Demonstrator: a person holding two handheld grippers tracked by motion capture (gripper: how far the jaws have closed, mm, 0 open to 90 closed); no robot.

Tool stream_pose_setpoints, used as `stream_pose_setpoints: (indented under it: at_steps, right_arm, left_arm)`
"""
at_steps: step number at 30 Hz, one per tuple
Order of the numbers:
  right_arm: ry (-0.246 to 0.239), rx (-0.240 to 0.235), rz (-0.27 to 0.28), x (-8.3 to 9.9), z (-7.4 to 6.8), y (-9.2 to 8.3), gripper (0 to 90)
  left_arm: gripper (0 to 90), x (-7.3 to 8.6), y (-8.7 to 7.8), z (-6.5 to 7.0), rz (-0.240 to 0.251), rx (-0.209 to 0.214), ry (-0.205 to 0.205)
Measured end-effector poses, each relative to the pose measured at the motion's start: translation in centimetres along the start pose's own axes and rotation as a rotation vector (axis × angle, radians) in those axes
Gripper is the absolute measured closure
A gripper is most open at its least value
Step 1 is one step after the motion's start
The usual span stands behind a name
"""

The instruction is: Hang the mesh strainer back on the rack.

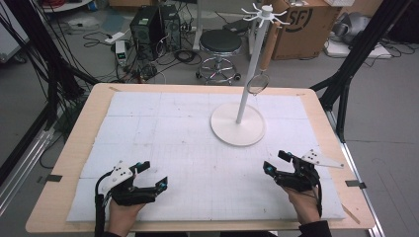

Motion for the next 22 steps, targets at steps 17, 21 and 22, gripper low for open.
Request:
stream_pose_setpoints:
  at_steps: [17, 21, 22]
  right_arm:
    - [-0.009, 0.006, -0.019, 1.3, 0.0, 0.3, 15.4]
    - [0.004, 0.001, -0.016, 1.4, 0.0, 0.2, 15.4]
    - [0.006, -0.001, -0.015, 1.4, 0.0, 0.2, 15.4]
  left_arm:
    - [11.0, 0.2, 0.1, -0.2, -0.001, 0.019, -0.026]
    - [11.0, 0.1, 0.2, -0.3, -0.001, 0.011, -0.03]
    - [10.9, 0.1, 0.2, -0.4, 0.001, 0.008, -0.033]
Point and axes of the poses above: each handheld gripper's, and its own axes: y roughly forward along the jaws, x roughly out of its underside, z roughly to its right, the point moved 3 cm from there along y, roughly forward along the jaws, and after that the axes turned 8 degrees about x, right-handed, at the moved point
